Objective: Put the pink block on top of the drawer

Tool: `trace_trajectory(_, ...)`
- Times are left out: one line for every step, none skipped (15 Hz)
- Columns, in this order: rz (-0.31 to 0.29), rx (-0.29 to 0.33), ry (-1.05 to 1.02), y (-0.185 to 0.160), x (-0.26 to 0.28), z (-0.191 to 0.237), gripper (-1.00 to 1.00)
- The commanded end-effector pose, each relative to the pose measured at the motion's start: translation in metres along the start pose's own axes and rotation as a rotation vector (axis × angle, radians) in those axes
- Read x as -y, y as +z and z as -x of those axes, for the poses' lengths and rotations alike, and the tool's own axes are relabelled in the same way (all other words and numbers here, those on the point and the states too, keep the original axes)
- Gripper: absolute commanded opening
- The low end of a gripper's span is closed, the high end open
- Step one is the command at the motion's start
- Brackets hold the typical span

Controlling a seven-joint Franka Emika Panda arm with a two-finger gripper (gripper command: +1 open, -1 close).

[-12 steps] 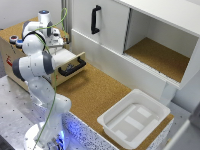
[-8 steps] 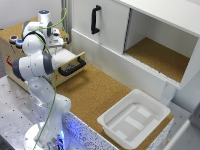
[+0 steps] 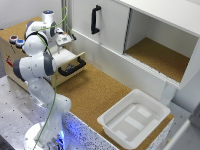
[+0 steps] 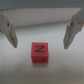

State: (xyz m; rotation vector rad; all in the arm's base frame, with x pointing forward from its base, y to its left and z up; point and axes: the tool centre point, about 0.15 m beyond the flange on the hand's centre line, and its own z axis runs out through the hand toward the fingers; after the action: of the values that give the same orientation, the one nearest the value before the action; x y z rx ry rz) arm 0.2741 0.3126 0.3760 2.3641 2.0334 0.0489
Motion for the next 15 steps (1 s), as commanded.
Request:
trace_trajectory(0.109, -0.122, -0.026, 0.033, 0.027, 0.007, 1.00)
trace_trajectory(0.118, -0.123, -0.010, 0.037, 0.025, 0.004, 1.00)
trace_trajectory(0.122, -0.124, -0.001, 0.042, 0.021, 0.000, 1.00)
trace_trajectory(0.116, -0.122, 0.005, 0.045, 0.017, -0.002, 1.00)
trace_trajectory(0.114, -0.112, 0.022, 0.050, 0.011, -0.007, 1.00)
trace_trajectory(0.108, -0.117, 0.039, 0.052, 0.005, -0.008, 1.00)
trace_trajectory(0.099, -0.112, 0.051, 0.054, -0.003, -0.011, 1.00)
trace_trajectory(0.090, -0.104, 0.060, 0.056, -0.009, -0.012, 1.00)
trace_trajectory(0.079, -0.103, 0.064, 0.058, -0.015, -0.014, 1.00)
trace_trajectory(0.058, -0.084, 0.063, 0.061, -0.021, -0.017, 1.00)
trace_trajectory(0.039, -0.081, 0.071, 0.065, -0.025, -0.019, -1.00)
trace_trajectory(0.027, -0.057, 0.077, 0.068, -0.028, -0.020, -1.00)
trace_trajectory(0.018, -0.052, 0.070, 0.070, -0.028, -0.022, -1.00)
trace_trajectory(0.012, -0.040, 0.071, 0.070, -0.028, -0.023, -1.00)
trace_trajectory(0.002, -0.034, 0.073, 0.069, -0.028, -0.024, -1.00)
